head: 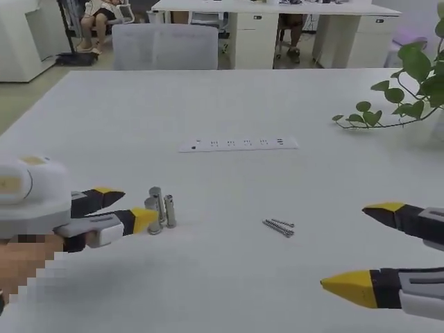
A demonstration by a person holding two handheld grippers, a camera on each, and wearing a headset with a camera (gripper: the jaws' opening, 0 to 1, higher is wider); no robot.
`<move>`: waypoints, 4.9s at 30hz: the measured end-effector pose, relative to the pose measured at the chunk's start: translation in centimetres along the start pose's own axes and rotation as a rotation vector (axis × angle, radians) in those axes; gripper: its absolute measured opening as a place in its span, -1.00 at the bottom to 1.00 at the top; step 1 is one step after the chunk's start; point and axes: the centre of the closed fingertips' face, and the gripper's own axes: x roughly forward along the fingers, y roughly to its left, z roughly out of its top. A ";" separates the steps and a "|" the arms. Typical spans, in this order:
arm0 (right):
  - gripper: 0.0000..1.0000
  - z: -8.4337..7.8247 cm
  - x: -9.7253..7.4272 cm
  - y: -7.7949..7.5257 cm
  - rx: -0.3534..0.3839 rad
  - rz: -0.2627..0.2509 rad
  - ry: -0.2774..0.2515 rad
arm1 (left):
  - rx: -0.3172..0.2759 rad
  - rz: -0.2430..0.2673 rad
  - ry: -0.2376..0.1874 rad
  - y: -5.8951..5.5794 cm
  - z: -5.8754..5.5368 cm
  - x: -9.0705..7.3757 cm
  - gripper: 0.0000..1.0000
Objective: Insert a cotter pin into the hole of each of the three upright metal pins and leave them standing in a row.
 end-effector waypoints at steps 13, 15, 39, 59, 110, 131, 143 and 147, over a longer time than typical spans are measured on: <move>0.75 -0.2 0.0 -0.1 0.003 -0.004 0.008 | -0.013 0.004 0.016 0.3 -0.9 1.3 -0.25; 0.74 -0.2 0.1 -0.1 0.006 -0.004 0.008 | -0.014 0.005 0.017 0.3 -0.9 1.4 -0.28; 0.73 -1.1 0.3 0.1 0.025 0.005 0.024 | 0.007 0.005 0.012 0.1 -1.2 2.4 -0.61; 0.72 -1.7 0.3 0.0 0.035 0.005 0.037 | -0.001 0.020 0.011 0.1 -1.3 3.0 -0.67; 0.70 -1.5 0.7 0.0 0.036 0.013 0.029 | 0.104 -0.142 0.027 -2.7 -2.2 0.9 -0.82; 0.70 -0.9 0.4 0.7 0.019 0.019 0.016 | 0.187 -0.328 0.034 -9.3 -1.8 -2.5 -0.82; 0.70 -0.8 0.4 1.1 0.012 0.030 0.021 | 0.184 -0.405 0.058 -12.1 -3.8 -3.2 -0.82; 0.70 -0.9 0.6 1.3 0.011 0.034 0.023 | 0.186 -0.414 0.064 -12.6 -4.2 -3.2 -0.82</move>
